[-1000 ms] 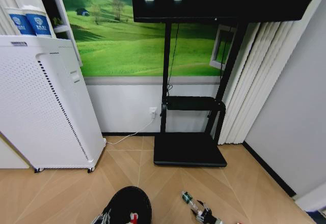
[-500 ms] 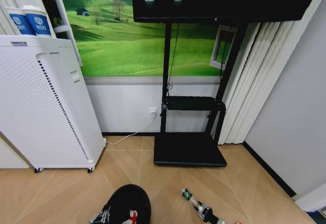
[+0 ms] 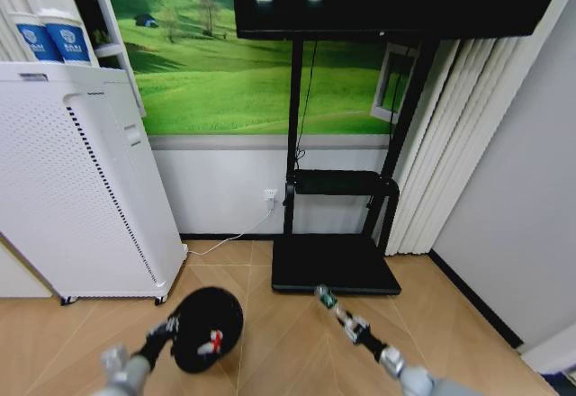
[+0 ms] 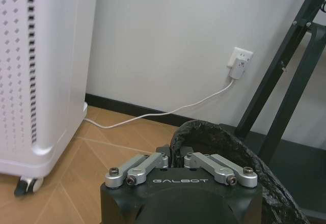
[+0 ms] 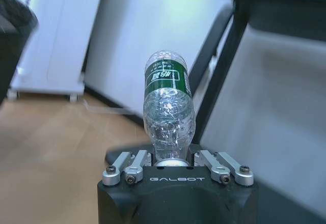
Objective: Pick up the trash bin and place the garbage on the floor into it.
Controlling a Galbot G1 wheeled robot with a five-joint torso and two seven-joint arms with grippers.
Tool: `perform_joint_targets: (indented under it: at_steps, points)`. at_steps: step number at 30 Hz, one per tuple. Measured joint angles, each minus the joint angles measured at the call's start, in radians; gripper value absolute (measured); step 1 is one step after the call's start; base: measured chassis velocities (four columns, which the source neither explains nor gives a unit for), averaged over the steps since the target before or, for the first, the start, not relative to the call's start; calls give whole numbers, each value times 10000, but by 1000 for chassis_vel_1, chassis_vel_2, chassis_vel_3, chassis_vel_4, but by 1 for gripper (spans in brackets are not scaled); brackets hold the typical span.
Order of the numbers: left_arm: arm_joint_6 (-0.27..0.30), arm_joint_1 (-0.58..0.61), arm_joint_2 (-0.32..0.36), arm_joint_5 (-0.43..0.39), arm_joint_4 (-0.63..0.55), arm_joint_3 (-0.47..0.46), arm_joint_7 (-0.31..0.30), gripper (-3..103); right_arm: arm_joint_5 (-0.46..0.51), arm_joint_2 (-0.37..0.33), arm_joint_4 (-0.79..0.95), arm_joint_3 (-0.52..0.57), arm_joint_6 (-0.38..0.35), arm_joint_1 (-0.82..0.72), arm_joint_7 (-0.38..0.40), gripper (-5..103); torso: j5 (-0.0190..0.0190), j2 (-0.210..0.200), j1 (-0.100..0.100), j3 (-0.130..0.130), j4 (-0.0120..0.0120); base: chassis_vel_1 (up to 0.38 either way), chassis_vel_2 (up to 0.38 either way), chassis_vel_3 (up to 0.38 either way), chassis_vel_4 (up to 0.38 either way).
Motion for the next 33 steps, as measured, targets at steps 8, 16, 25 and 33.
perform_joint_targets:
  at_steps: [8,16,25,33]
  points:
    - [246,-232,1196,-695,58,496,720,7,-427,-227,2231,-229,3,342,-115,32,-2,0,0,0,8,0,0,0,0]
    - [498,-1818,1826,-1185,992,1889,2501,7,-659,496,2966,-2114,3,1868,-162,32,-6,-1,0,1,14,0,0,0,0]
    - [622,-4085,1847,-1370,1632,3548,2935,7,-730,805,3032,-2571,3,2205,-145,32,6,0,0,-1,5,0,0,0,0]
    - [749,-7440,982,-1458,2331,6705,3073,7,-970,1317,2835,-3036,2,2506,-54,32,-2,0,0,0,5,0,0,0,0]
